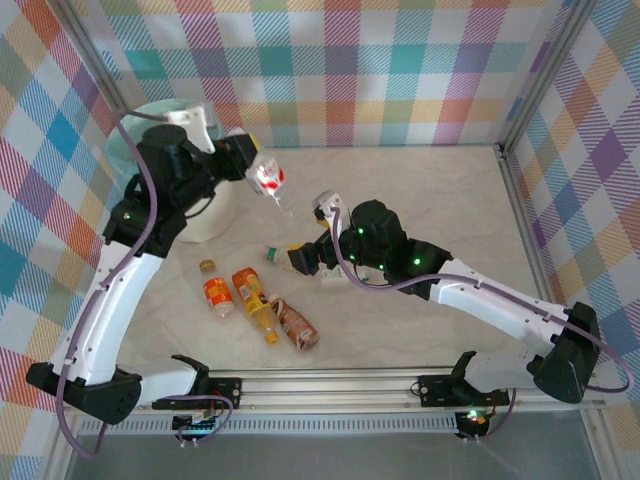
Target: Put the plastic bottles in the bin
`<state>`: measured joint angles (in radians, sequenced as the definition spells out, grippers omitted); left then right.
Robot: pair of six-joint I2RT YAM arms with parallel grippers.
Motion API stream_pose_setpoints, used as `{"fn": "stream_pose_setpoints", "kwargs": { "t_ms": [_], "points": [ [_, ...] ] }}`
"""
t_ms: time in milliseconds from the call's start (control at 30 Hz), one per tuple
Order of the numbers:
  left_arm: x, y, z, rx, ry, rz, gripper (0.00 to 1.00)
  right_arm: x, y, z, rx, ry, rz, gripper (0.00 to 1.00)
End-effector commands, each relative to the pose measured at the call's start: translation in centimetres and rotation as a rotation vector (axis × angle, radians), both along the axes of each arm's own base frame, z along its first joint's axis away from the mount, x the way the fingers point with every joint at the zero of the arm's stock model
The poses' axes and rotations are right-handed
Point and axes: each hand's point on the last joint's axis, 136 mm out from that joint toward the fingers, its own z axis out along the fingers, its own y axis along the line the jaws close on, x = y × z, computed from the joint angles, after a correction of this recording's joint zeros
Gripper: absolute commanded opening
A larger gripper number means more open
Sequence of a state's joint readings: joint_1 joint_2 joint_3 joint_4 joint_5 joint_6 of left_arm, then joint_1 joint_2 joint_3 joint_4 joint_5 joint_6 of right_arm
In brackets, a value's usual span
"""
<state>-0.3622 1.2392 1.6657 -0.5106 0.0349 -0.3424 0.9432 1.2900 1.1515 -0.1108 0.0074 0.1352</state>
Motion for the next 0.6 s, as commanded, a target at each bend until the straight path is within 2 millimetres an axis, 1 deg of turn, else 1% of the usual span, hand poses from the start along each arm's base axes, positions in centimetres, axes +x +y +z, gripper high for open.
{"fn": "stream_pose_setpoints", "kwargs": {
  "t_ms": [0,67,133,233,300,367,467,567],
  "points": [
    [0.5,5.2,4.8,0.102,-0.133,0.209,0.04,0.5,0.8,2.5,0.037,-0.053,0.006,1.00],
    [1.4,8.2,6.6,0.157,-0.166,0.325,0.04,0.6,1.2,3.0,0.046,-0.056,0.014,0.99],
    [2.4,11.0,7.5,0.197,-0.177,0.432,0.04,0.6,1.5,3.1,0.050,-0.052,0.024,0.99],
    [4.3,15.8,7.4,0.255,-0.152,0.593,0.04,0.5,2.0,3.2,0.060,-0.041,0.041,1.00],
    [5.8,18.4,6.3,0.318,-0.122,0.681,0.04,0.3,2.3,3.1,0.062,-0.028,0.058,1.00],
    [7.1,20.9,4.7,0.366,-0.071,0.767,0.04,0.0,2.6,2.9,0.057,-0.006,0.083,1.00],
    [8.7,23.5,2.2,0.372,-0.025,0.819,0.04,-0.4,2.8,2.3,0.054,0.027,0.101,1.00],
    [10.0,26.0,-0.4,0.397,0.016,0.882,0.04,-0.6,2.8,1.5,0.050,0.055,0.106,0.99]
  ]
}}
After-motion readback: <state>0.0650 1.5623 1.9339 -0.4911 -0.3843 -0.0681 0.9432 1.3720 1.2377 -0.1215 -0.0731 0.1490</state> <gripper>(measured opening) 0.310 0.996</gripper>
